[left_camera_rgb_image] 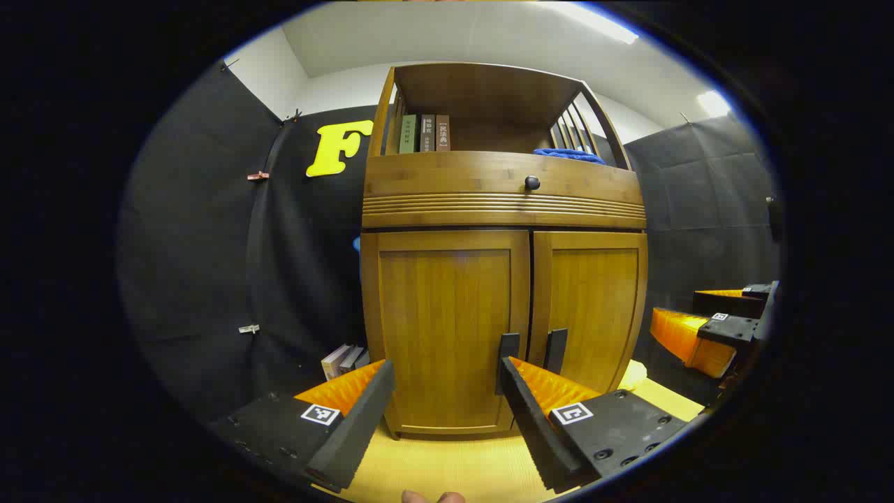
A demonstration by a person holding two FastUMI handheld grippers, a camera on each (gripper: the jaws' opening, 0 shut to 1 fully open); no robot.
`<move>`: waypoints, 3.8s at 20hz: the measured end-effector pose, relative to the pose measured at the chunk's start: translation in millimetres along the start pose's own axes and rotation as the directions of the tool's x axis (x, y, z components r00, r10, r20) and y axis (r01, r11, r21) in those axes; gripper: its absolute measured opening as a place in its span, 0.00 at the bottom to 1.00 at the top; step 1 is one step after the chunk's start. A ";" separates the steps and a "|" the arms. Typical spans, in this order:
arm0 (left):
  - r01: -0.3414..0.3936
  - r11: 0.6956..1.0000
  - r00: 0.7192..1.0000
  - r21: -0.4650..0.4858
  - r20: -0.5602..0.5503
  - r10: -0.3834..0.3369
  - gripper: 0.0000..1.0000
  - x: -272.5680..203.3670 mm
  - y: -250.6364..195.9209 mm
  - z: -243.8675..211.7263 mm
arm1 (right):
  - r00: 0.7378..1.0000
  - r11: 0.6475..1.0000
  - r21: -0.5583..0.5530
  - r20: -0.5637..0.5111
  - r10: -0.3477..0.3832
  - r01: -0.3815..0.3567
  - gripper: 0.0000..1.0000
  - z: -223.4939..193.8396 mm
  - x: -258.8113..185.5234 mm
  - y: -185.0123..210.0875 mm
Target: Open the right door of the double-door shoe cabinet with the right hand, and open the left door with the left hand.
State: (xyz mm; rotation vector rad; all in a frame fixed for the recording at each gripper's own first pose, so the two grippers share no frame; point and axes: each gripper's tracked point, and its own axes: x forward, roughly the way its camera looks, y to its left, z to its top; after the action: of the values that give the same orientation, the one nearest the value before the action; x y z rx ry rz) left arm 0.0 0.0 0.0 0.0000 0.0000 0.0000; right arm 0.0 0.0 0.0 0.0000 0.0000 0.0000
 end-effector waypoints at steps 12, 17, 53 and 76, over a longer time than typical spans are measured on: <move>-0.004 1.000 1.000 -0.008 -0.006 0.004 0.93 -1.2 3.6 -0.8 | 1.000 1.000 0.008 -0.006 -0.013 0.013 0.95 -1.7 -0.8 -1.2; -0.006 1.000 1.000 -0.008 -0.009 0.006 0.94 -1.3 5.2 -2.6 | 1.000 1.000 0.005 -0.013 -0.007 0.007 0.97 -3.4 -0.2 0.7; -0.070 0.997 0.990 -0.017 -0.126 0.067 0.95 -6.5 49.4 -50.0 | 0.952 0.987 0.102 -0.268 0.147 -0.124 0.24 -130.6 155.4 56.0; -0.008 1.000 0.995 -0.030 -0.100 0.005 0.93 -18.6 -75.9 -41.5 | 0.939 0.979 0.187 -0.316 0.133 -0.076 0.23 -115.0 146.8 9.9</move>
State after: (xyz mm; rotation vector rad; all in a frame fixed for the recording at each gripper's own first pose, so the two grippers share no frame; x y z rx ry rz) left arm -18.6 -75.9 -41.5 -0.0301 0.1000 0.0068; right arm 146.8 9.9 -115.0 0.1735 0.3336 0.1075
